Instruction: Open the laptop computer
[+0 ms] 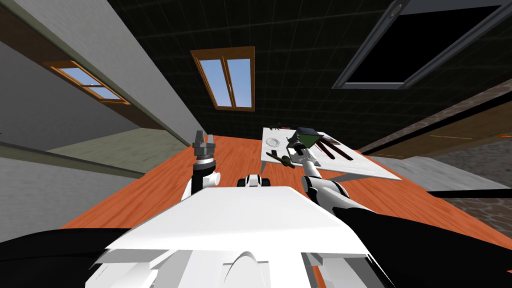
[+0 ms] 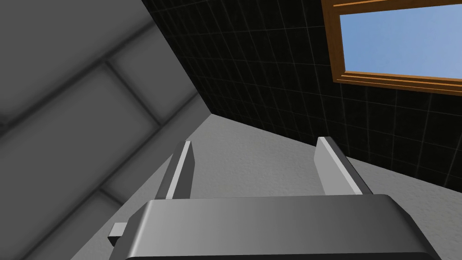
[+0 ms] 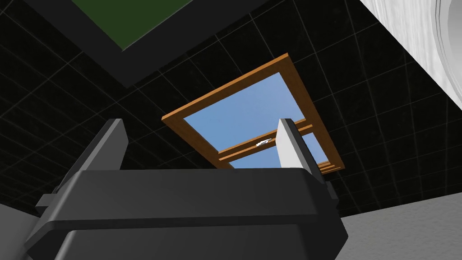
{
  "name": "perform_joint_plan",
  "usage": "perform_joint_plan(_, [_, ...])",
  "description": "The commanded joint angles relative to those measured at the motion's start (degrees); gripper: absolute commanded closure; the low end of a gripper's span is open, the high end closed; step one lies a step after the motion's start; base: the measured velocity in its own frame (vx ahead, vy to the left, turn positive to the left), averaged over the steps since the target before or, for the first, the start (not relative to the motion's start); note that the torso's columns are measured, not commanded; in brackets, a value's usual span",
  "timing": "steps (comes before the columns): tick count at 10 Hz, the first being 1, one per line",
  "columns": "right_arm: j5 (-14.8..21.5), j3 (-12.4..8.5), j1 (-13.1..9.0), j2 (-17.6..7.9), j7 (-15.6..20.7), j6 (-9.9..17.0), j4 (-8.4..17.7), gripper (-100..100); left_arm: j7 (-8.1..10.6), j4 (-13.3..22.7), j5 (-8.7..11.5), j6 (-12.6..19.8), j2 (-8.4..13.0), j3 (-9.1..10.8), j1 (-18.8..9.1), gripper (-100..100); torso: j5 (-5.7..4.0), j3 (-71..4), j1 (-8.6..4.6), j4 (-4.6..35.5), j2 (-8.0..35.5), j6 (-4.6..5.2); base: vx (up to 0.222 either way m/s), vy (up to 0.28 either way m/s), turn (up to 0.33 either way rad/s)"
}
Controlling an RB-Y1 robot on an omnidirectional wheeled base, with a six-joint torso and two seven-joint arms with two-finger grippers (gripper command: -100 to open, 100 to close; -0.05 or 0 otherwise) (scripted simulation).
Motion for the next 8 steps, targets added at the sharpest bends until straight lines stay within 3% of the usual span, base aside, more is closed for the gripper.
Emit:
perform_joint_plan(1, [-1.7, 2.7, -1.4, -3.9, -0.7, 2.3, 2.8, -100, 0.00, 0.0, 0.0, 0.0, 0.0, 0.00, 0.0, 0, 0.00, 0.0, -0.01, 0.0, 0.0, 0.00, -0.021, 0.034, 0.027])
perform_joint_plan(2, [-1.7, 2.7, -1.4, -3.9, -0.7, 2.3, 2.8, -100, 0.00, 0.0, 0.0, 0.0, 0.0, 0.00, 0.0, 0, 0.00, 0.0, 0.00, 0.0, 0.0, 0.00, -0.014, 0.021, 0.011])
perform_joint_plan(8, [-5.1, 8.8, -3.8, -11.4, -2.7, 7.5, 7.4, -100, 0.00, 0.0, 0.0, 0.0, 0.0, 0.00, 0.0, 0, 0.00, 0.0, 0.01, 0.0, 0.0, 0.00, -0.017, 0.027, 0.028])
